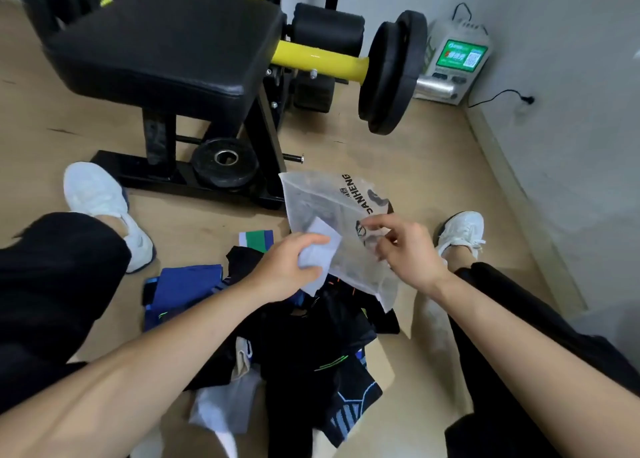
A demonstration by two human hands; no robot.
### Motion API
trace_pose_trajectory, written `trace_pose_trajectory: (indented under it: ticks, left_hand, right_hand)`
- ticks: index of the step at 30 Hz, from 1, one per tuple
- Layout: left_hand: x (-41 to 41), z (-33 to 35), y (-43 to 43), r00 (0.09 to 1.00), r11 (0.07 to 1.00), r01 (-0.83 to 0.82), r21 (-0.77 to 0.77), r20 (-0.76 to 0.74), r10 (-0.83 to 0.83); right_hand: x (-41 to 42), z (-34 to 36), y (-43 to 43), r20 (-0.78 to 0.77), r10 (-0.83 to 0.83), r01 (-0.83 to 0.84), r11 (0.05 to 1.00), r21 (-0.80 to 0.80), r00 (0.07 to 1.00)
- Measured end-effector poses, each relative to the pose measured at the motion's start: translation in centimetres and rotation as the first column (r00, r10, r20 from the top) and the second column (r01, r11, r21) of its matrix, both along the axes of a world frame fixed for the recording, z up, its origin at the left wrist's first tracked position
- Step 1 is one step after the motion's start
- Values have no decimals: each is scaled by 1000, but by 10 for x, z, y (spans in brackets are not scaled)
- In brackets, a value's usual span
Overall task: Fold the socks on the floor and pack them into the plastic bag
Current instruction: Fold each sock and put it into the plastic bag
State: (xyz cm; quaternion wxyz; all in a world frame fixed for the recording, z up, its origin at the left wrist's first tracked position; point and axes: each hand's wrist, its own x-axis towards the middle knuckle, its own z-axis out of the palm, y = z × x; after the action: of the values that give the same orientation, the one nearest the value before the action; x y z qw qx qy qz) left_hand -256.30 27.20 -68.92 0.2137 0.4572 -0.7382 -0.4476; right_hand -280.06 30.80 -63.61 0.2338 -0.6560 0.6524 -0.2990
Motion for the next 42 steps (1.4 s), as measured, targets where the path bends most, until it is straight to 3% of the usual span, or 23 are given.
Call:
trace_pose_trajectory:
  ticks: [4,6,10,15,19,21,23,27,32,34,39,42]
  left_hand:
    - [16,-25,-2,946,998,-30,64,324,8]
    - [21,-28,-3,925,990,-107,87,374,67]
    - [15,-8,9,977,992,-112,-51,178,120]
    - [4,27,28,988,945,-153,-288,-50,145]
    - [7,46,27,958,949,-185,-255,-263,116]
    - [2,50,18,949,970,-153,-187,-301,91]
    - [-6,41,4,972,987,-76,-144,-232,41]
    - [-18,14,-14,991,979,51,-195,134,-25]
    - [-11,4,-20,823,904,278,-326,566,-49]
    - [-8,0,-20,804,850,345,-399,593,-48]
    - [-13,-10,-27,858,638,466,-613,489,-157]
    - [-31,-7,-37,850,674,485,-557,482,-213]
  right_hand:
    - [-3,-2,-1,-8,-65,65,996,-59,998]
    - [-4,0,-3,-18,-89,87,993,-79,996]
    - [-4,1,-5,-197,-33,11,994,-110,980]
    - [-3,4,-9,-226,-4,-15,997,-81,974]
    - [-2,5,-8,-210,52,-58,998,-21,976]
    - [-2,5,-8,-175,69,-70,998,3,982]
    - [-1,4,-7,-143,68,-69,998,0,987]
    - [-3,3,-4,-98,52,-54,998,-12,994]
    - [-4,1,-3,-94,61,-64,998,-25,994]
    - [-4,-1,-3,-85,75,-78,996,-33,994]
    - [-2,-2,-1,-89,113,-116,993,-26,990]
    - [-3,0,0,-64,139,-140,990,-17,988]
